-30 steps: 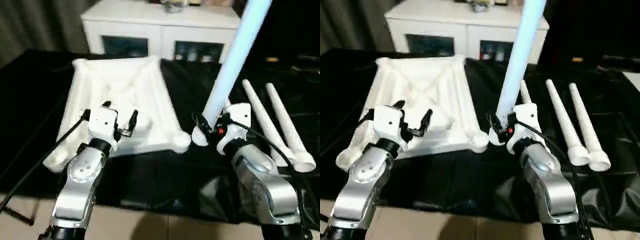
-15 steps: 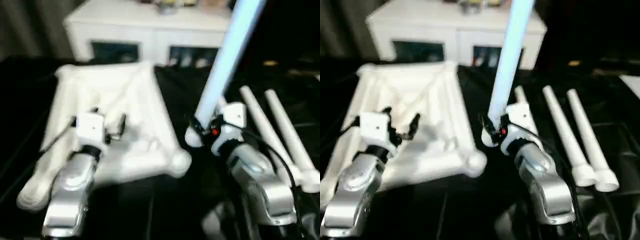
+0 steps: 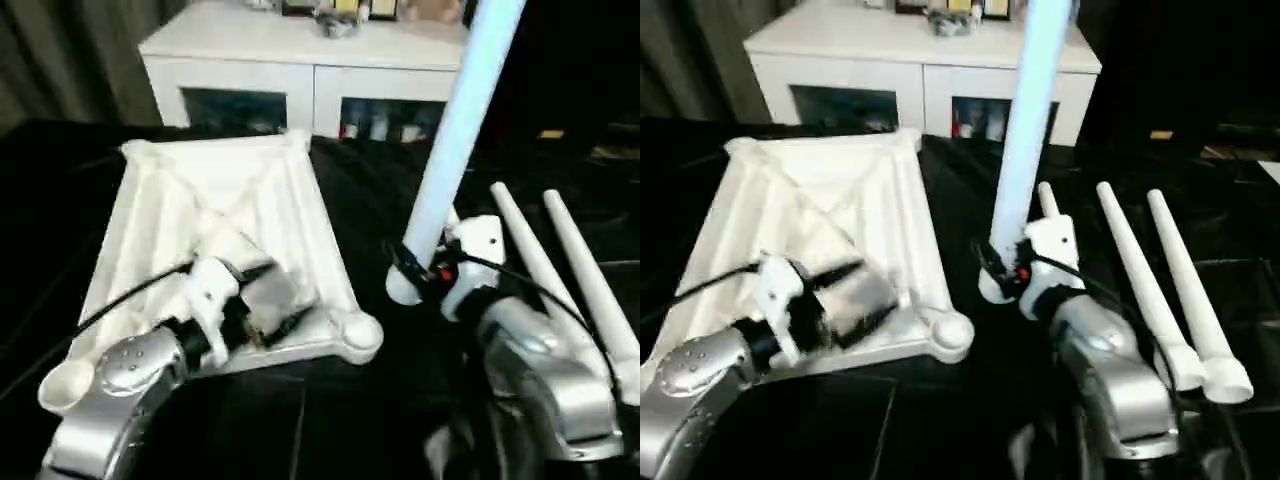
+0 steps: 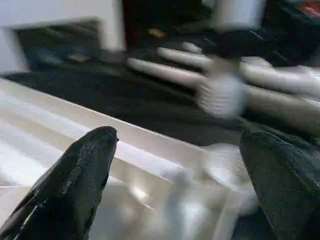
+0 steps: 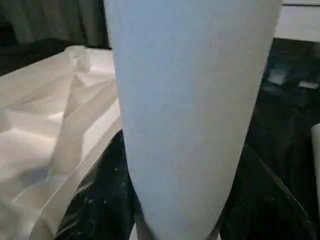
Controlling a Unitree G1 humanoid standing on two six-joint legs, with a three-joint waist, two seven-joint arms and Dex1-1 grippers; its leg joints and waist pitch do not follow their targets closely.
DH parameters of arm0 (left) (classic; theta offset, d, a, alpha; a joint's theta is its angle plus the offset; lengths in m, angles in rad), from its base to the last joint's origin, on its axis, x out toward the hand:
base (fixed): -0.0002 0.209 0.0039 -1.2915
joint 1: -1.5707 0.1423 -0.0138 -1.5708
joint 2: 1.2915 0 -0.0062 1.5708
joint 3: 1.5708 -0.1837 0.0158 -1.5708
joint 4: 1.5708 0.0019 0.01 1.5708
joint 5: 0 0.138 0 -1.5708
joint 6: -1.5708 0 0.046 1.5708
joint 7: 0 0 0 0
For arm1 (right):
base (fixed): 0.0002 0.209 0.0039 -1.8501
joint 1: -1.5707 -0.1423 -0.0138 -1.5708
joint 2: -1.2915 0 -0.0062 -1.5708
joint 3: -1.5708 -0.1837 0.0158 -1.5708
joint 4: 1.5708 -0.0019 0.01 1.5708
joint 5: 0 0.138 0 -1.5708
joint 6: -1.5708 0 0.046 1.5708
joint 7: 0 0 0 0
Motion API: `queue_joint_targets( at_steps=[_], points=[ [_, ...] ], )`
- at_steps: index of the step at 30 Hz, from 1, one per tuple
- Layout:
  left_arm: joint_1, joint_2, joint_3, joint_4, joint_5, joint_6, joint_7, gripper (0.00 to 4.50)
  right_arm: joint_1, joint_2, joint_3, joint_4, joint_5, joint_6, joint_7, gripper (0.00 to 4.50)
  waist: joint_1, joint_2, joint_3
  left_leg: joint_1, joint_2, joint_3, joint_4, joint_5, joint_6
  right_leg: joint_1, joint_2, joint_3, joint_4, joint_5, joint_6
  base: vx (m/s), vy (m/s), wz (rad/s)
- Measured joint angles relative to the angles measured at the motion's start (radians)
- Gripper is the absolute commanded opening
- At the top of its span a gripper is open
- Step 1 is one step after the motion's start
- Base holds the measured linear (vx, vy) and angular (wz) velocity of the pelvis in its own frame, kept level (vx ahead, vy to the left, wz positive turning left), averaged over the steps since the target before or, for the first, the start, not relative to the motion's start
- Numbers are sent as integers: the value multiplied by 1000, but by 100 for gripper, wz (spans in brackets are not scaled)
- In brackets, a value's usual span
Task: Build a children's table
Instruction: Pick table leg
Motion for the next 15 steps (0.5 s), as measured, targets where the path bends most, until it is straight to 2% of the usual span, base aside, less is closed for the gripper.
queue_joint_targets(
  at_steps=[4, 5, 9, 12, 15],
  points=[
    [-75, 76, -84, 62, 15, 47, -135, 444, 0, -83, 6, 0, 22, 19, 108, 187, -2, 5, 3, -1, 1, 1, -2, 6, -1, -1, 0, 0, 1, 5, -1, 0, 0, 0],
    [-81, 81, -93, 78, 23, 53, -151, 427, 0, -94, 6, 0, 22, 19, 122, 187, -2, 5, 3, -1, 1, 1, -4, 7, -2, -1, 0, 0, 1, 5, -1, 0, 0, 0],
    [-108, 105, -122, 124, 58, 65, -187, 404, 1, -119, 6, 0, 22, 19, 147, 187, -4, 5, 2, -2, 5, 2, -10, 15, -5, -5, 2, -3, 1, 9, -4, 0, 0, 0],
    [-119, 138, -132, 147, 82, 81, -186, 364, 1, -128, 5, 0, 22, 19, 147, 187, -4, 7, 1, -3, 7, 3, -14, 17, -7, -8, 4, -4, 1, 10, -8, 0, 0, 0],
    [-119, 157, -134, 150, 88, 101, -189, 355, 1, -128, 6, 0, 23, 20, 156, 187, -2, 7, 1, -5, 9, 4, -17, 19, -7, -9, 5, -6, 0, 7, -10, 0, 0, 0]
  ],
)
